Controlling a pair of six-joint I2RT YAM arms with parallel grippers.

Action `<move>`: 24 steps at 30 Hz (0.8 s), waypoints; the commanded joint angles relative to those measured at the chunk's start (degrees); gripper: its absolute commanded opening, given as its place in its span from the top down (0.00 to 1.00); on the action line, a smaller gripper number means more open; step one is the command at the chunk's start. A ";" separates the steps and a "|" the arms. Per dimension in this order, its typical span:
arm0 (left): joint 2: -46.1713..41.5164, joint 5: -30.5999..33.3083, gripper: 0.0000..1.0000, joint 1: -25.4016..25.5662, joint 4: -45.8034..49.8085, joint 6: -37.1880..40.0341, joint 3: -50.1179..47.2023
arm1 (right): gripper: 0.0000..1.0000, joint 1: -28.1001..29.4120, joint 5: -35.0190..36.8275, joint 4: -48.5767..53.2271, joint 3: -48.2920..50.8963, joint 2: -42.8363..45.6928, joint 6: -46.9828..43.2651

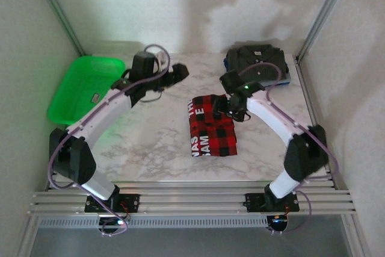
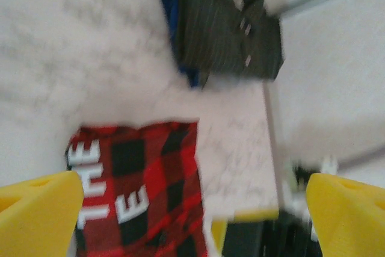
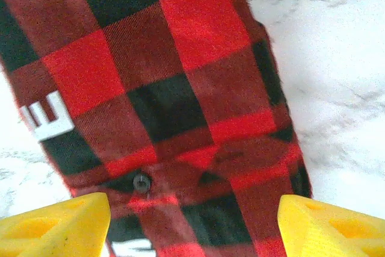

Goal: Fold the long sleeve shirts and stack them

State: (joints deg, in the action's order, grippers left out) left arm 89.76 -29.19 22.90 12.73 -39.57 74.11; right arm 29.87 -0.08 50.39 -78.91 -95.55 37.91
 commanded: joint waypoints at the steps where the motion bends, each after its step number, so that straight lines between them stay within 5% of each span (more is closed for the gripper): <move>1: 1.44 -10.94 0.05 0.92 -7.57 -1.34 -10.53 | 0.26 -1.28 -1.64 2.09 -3.75 -5.99 -8.10; 6: 3.98 -15.36 0.05 1.36 -15.51 -5.63 -17.35 | 0.25 -2.83 -0.97 3.19 -5.75 -9.54 -9.91; 14: 7.61 -14.17 0.05 2.40 -15.40 -4.75 -17.36 | 0.21 -4.71 -3.40 -2.02 0.91 -9.09 -16.79; 24: 12.21 -8.58 0.05 6.04 -17.56 -6.39 -16.63 | 0.19 -9.14 -18.95 -16.42 5.13 -16.69 -22.66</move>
State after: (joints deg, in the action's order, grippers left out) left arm 100.27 -40.16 27.99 -3.16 -45.30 56.34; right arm 21.10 -11.68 39.53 -74.41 -109.58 17.98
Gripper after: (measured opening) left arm 0.948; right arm 0.804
